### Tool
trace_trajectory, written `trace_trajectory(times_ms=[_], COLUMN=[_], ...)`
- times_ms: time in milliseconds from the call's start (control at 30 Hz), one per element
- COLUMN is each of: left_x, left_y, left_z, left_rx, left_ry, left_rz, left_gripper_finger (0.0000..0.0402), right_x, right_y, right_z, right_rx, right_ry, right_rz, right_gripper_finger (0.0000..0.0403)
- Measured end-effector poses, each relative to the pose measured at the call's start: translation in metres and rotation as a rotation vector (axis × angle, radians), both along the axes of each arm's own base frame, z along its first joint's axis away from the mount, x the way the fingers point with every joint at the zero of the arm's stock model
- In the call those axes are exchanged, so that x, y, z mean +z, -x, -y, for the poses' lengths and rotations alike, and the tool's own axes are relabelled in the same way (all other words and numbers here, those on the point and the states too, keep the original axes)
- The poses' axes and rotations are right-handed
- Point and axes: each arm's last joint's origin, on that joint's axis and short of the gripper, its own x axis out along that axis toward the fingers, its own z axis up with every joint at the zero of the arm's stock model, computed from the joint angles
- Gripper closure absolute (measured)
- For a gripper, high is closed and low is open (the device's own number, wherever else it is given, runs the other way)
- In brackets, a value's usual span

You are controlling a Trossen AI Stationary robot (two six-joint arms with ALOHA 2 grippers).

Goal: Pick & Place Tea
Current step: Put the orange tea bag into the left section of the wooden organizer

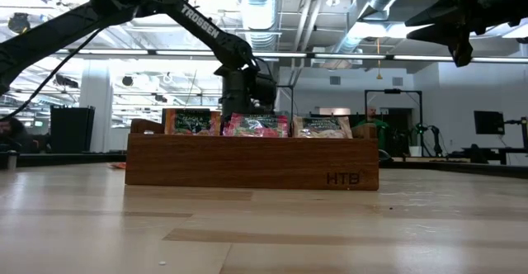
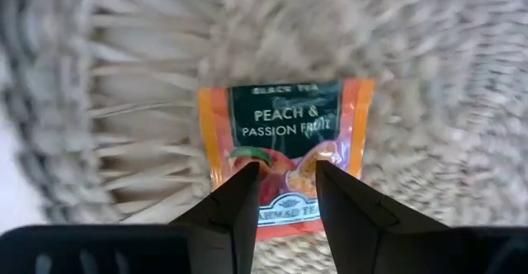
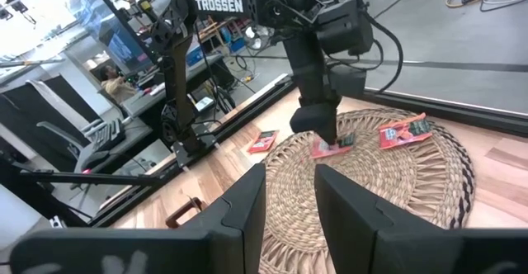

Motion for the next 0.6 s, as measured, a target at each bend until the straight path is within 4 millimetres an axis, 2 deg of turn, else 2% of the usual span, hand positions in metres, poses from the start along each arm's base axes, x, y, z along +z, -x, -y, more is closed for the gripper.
trace_trajectory(times_ms=[600], left_x=[0.001], left_y=[0.013], left_z=[0.003], left_rx=[0.130], left_ry=[-0.064], left_rz=[-0.218], left_gripper_finger=[0.0289], right_x=[-0.001], right_y=[0.000], right_z=[0.000], right_rx=[0.001], right_ry=[0.001], right_rz=[-0.010], right_gripper_finger=[0.0305])
